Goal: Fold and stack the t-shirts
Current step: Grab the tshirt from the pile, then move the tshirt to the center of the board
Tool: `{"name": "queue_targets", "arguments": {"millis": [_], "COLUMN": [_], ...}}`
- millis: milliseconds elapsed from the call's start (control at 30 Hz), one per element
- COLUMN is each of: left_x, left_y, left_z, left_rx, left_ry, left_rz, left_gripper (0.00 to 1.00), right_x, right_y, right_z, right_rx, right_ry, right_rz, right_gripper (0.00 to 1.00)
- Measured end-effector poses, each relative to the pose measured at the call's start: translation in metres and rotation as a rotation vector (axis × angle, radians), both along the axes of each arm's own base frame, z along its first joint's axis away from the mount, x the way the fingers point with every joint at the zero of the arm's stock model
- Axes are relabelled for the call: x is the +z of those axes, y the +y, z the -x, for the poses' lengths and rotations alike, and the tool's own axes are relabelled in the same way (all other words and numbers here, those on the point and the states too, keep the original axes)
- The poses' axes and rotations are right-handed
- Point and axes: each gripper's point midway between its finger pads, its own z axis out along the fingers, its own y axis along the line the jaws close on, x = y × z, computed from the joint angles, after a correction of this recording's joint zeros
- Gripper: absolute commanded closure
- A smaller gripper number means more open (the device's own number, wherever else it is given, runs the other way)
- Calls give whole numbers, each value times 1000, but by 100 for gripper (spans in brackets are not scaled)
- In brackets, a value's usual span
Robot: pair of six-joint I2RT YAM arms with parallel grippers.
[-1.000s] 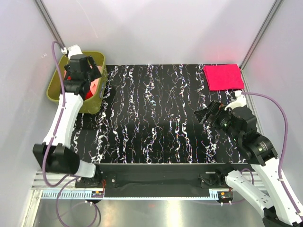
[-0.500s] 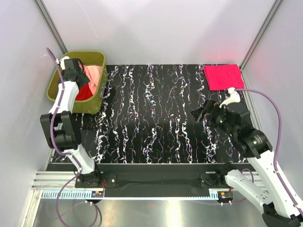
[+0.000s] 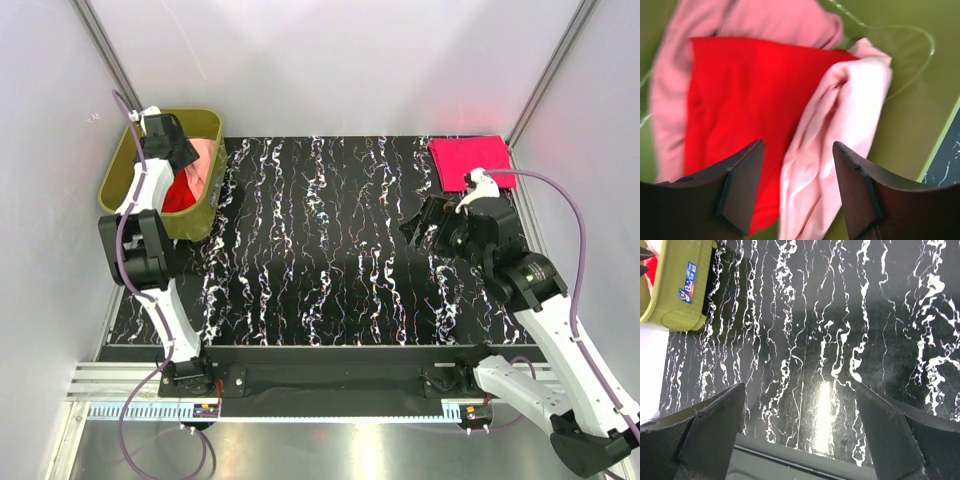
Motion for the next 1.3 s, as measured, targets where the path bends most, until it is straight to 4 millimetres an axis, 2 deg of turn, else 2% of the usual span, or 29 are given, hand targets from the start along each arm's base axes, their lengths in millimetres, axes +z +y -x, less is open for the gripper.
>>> {"name": "queue_targets", "arguments": {"millis": [67,167,200,267,367,467,533,600,667,700,767,833,867,900,933,967,1000,1067,1133,1200,1267,1300], "left_x": [-7,-20,-25,-31,-21,13,49,102,181,213,289,350,371,385,388,383,375,329,256,161,66,29], "left_y": [-4,-9,-11,-15,-25,-41,-62,-92,-127,-139,-169,-197,-208,-221,-232,-244,-253,-281,-307,-325,-328,-324], "left_z": [-11,-25,-27,-29,-32,-33,-30,-23,-8,1,38,84,107,128,144,158,166,174,171,167,181,193], "left_rx": [-26,-58,-66,-83,-123,-173,-226,-296,-390,-427,-532,-642,-694,-745,-788,-832,-863,-935,-972,-950,-886,-850], "left_ry": [-5,-3,3,14,-4,-73,-141,-251,-444,-526,-714,-875,-934,-979,-1001,-1002,-998,-898,-713,-452,-186,-75], "left_rz": [17,43,53,71,106,140,157,186,223,233,258,268,270,274,282,297,310,369,432,483,502,494], "left_gripper": [44,63,82,99,100,100,100,100,94,94,91,89,88,79,71,55,52,49,46,43,42,42], "right_x": [4,4,2,-1,-4,-3,-3,-2,0,0,5,11,13,16,18,19,20,19,15,7,-3,-9], "right_y": [-1,-1,-1,0,0,0,-1,-2,-4,-5,-6,-8,-9,-10,-11,-11,-12,-13,-14,-13,-12,-11], "right_z": [-2,-5,-5,-8,-9,-9,-9,-8,-4,-2,1,5,6,8,9,10,10,10,9,7,5,4], "right_rx": [-2,-2,-3,-5,-5,-7,-8,-11,-12,-13,-16,-19,-20,-23,-26,-28,-32,-45,-56,-61,-64,-66], "right_ry": [-12,-11,-6,2,12,12,10,6,3,2,-14,-32,-42,-50,-56,-61,-62,-59,-46,-21,9,26], "right_rz": [8,18,22,31,36,36,36,35,34,33,22,11,5,-2,-6,-10,-13,-19,-19,-14,-5,2], "right_gripper": [0,0,0,0,0,0,0,0,0,0,0,0,0,0,0,0,0,0,0,0,0,0]}}
